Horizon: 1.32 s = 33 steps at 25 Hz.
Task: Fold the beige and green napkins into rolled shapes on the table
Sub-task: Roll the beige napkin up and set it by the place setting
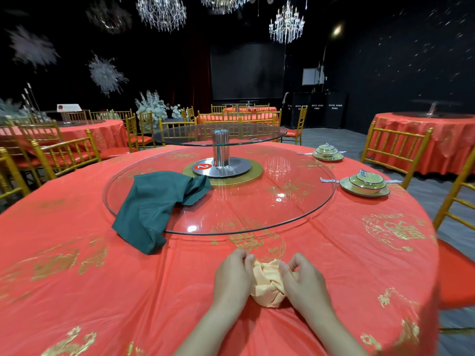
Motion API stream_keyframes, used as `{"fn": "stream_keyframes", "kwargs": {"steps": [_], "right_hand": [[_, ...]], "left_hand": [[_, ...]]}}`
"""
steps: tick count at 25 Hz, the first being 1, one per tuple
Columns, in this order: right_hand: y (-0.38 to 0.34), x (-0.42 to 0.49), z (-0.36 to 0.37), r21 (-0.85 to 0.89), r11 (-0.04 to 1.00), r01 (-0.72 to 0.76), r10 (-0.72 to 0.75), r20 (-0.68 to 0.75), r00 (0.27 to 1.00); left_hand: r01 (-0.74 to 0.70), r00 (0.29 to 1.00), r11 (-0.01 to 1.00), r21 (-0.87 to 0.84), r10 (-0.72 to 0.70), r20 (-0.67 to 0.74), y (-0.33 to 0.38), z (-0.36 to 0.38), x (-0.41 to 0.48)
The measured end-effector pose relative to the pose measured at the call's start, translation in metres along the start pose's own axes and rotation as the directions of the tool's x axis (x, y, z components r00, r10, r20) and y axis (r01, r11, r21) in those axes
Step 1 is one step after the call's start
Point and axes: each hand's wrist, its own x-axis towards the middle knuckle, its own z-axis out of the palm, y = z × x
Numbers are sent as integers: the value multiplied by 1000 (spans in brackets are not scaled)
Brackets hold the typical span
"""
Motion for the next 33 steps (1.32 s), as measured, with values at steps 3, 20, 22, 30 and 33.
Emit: {"fn": "stream_keyframes", "kwargs": {"steps": [3, 20, 22, 30, 33], "right_hand": [[0, 0, 1, -22, 1000, 2, -2, 32, 999], [7, 1, -8, 44, 998, 44, -44, -10, 999], [2, 2, -8, 76, 996, 48, -47, -7, 999], [-49, 26, -29, -251, 964, 94, -59, 142, 988], [-57, 32, -20, -394, 904, 165, -78, 227, 971]], "left_hand": [[-28, 1000, 994, 103, 27, 11, -4, -3, 2], [24, 996, 974, -223, -3, 94, -17, -20, 9], [-36, 991, 992, -123, 51, 127, -12, -25, 8], [-285, 844, 959, 11, 245, 478, 13, -22, 5], [-142, 834, 982, -123, 186, 520, 5, -13, 3]]}}
